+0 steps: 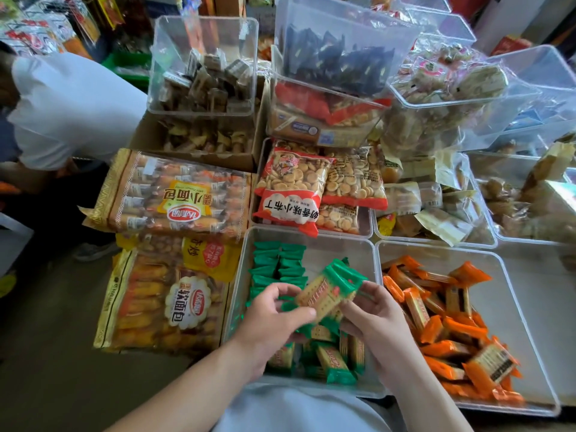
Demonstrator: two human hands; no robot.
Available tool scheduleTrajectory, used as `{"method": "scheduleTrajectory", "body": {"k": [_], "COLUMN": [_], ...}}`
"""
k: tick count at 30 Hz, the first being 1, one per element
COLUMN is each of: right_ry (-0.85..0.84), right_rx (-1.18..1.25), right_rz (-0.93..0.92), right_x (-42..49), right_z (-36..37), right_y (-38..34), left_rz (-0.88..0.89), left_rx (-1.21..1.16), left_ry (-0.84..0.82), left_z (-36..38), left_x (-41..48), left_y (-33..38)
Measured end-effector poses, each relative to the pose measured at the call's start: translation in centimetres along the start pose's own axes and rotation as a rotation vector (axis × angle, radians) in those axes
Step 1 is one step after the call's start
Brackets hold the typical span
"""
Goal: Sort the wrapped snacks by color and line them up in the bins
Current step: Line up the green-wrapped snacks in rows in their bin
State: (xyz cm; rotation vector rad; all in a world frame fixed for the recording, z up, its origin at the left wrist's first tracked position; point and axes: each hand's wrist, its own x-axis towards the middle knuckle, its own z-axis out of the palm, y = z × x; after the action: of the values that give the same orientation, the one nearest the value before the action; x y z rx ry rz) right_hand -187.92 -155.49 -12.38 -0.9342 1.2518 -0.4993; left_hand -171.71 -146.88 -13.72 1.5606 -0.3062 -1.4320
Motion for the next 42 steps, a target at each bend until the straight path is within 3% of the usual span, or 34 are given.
{"method": "scheduleTrajectory", "body": {"k": [2, 8, 14, 22, 26, 39, 42], "right_ry": [-0.057, -0.141, -0.179, -0.211, 0.045, 0.129, 0.163], "right_rx": [0.007, -0.059, -0.17, -0.479, -0.701, -0.762, -0.63], "right_rz": [-0.025, -0.048, -0.026, -0.03, -0.196, -0.24, -0.254], "right_x": [-0.2, 0.0, 1.5, 5.9, 10.5, 17.1, 16.4], "right_z": [0.1, 0.0, 0.0, -2.0, -1.4, 2.5, 2.6], "right_y": [-0.6, -1.3, -1.6, -3.6, -3.5, 4.3, 4.7], "left_rz": [0.102, 0.299, 0.255, 0.216, 0.187, 0.102, 0.108], "left_rx": [0.243, 0.558, 0.456, 0.557, 0.652, 0.566, 0.56], "left_ry": [0.03, 0.071, -0.091, -0.104, 0.02, 0.111, 0.107], "left_z": [0.1, -0.4, -0.2, 0.2, -0.6, -3.4, -3.2], "left_x": [0.1, 1.1, 1.8, 5.2, 7.3, 6.8, 6.7], "left_y": [-0.5, -0.2, 0.2, 0.4, 0.6, -0.3, -0.2]}}
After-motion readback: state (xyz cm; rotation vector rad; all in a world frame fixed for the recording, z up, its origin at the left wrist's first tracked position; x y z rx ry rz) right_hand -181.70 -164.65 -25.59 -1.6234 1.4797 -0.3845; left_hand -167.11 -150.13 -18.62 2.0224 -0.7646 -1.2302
